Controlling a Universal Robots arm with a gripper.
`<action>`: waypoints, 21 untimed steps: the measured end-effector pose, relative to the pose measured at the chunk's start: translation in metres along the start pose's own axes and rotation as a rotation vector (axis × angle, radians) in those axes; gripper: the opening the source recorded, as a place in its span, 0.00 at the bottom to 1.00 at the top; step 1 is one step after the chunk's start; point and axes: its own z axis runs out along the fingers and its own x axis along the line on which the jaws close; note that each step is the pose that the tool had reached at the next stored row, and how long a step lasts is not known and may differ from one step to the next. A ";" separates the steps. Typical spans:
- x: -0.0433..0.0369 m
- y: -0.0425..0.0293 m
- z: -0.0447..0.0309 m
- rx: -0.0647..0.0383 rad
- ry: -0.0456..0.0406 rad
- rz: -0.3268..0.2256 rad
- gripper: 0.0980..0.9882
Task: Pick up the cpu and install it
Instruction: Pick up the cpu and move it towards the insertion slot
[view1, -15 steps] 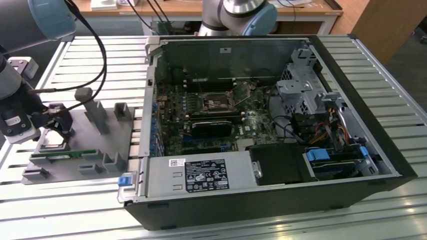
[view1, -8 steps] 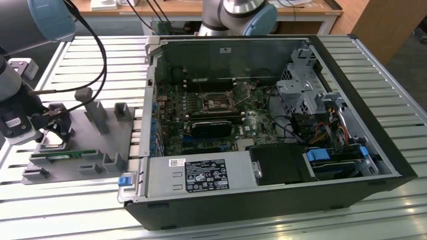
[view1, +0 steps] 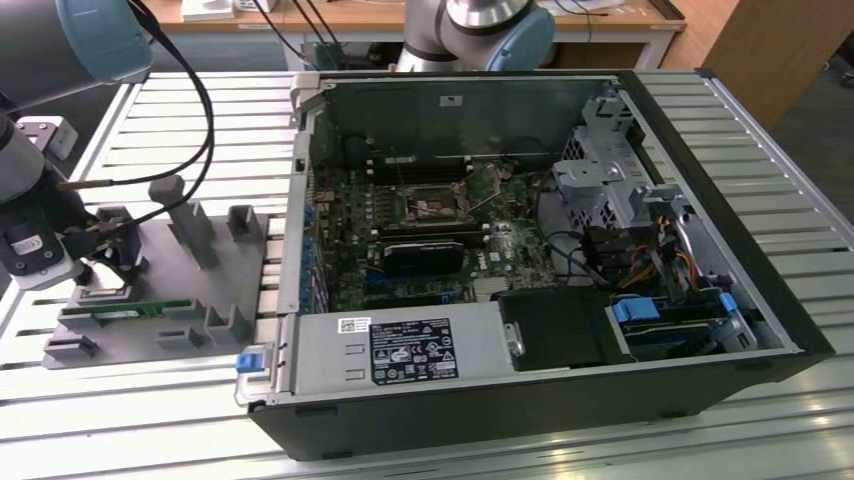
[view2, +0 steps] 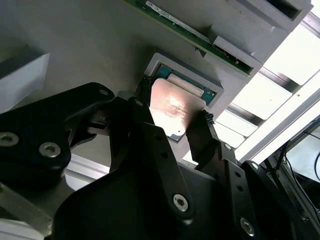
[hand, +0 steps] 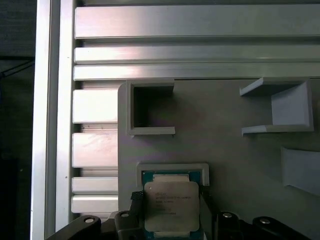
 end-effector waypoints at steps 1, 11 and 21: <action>0.0000 0.0000 0.0000 0.000 0.0000 0.000 0.51; 0.0000 0.0001 -0.0008 0.000 0.0002 0.000 0.59; 0.0002 -0.0001 0.0008 0.000 0.0001 0.000 0.59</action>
